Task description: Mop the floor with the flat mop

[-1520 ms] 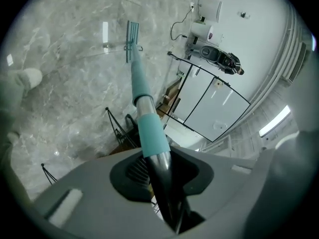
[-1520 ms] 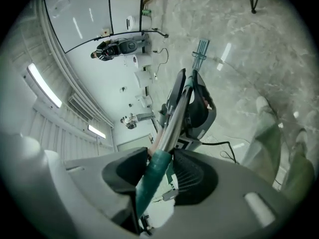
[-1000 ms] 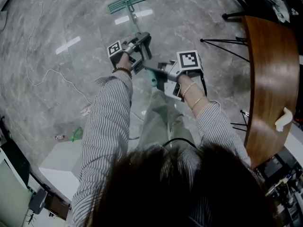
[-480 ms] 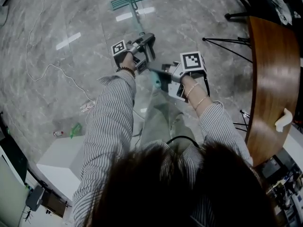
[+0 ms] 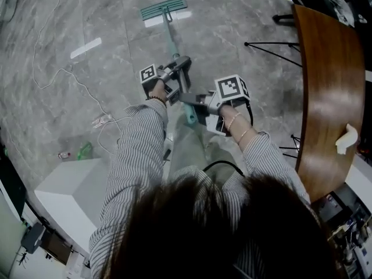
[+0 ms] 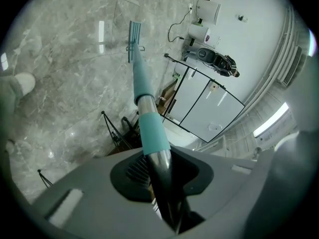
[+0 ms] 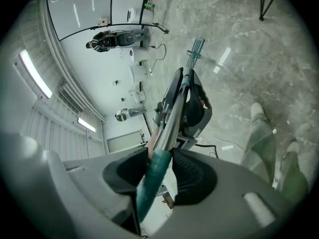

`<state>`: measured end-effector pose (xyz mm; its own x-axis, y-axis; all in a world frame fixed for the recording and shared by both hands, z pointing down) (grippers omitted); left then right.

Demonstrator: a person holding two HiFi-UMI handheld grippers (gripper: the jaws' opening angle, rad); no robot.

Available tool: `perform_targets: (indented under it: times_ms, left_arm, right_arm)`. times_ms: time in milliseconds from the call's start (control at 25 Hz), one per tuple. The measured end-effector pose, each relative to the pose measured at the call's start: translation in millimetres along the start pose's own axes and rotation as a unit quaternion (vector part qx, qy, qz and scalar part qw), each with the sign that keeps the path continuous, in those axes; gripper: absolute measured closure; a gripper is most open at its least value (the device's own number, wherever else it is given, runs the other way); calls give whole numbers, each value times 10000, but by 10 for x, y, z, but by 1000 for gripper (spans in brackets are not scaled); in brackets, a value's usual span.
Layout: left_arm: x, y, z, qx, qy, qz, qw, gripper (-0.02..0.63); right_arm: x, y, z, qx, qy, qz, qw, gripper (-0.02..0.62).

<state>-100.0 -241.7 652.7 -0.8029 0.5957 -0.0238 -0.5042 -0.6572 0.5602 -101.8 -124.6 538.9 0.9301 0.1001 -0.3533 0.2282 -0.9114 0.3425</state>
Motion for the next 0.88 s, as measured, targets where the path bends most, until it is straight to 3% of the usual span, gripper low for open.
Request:
perform_targets:
  times_ms: [440, 680, 880]
  left_arm:
    - [682, -1892, 1073, 330, -844, -681, 9936, 524]
    - [903, -2727, 1513, 391, -875, -638, 9933, 537]
    - [1099, -3286, 1837, 227, -657, -544, 9961, 531]
  right_arm:
    - [1149, -1809, -884, -133, 126, 157, 9997, 440]
    - [1622, -2550, -1266, -94, 94, 142, 9998, 437]
    - [1893, -3082, -1523, -61, 168, 283, 9994, 434]
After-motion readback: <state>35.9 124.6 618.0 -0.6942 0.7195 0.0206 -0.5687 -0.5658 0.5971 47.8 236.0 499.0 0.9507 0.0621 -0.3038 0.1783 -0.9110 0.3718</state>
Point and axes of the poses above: the fingertips, and each gripper's own axes: x backward along the fingers, z to its left, y out of its top, the point moved 2 cm from there along x, backward along the fingers, and after that the axes turned 3 degrees about -y, right-handed, at the moved point
